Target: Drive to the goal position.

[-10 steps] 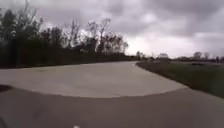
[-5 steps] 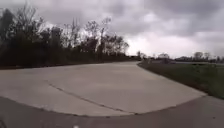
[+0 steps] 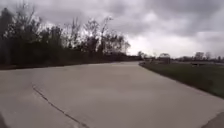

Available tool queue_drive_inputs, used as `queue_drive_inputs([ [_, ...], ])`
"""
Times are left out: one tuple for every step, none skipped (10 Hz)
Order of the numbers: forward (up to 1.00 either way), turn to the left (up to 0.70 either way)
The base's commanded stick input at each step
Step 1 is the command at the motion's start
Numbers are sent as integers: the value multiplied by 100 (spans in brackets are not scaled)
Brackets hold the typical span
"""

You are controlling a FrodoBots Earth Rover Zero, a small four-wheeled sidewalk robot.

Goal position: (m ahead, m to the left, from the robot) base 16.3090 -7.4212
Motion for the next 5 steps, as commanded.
queue_drive_inputs([
  [100,0],
  [100,0],
  [100,0],
  [100,0],
  [100,0],
])
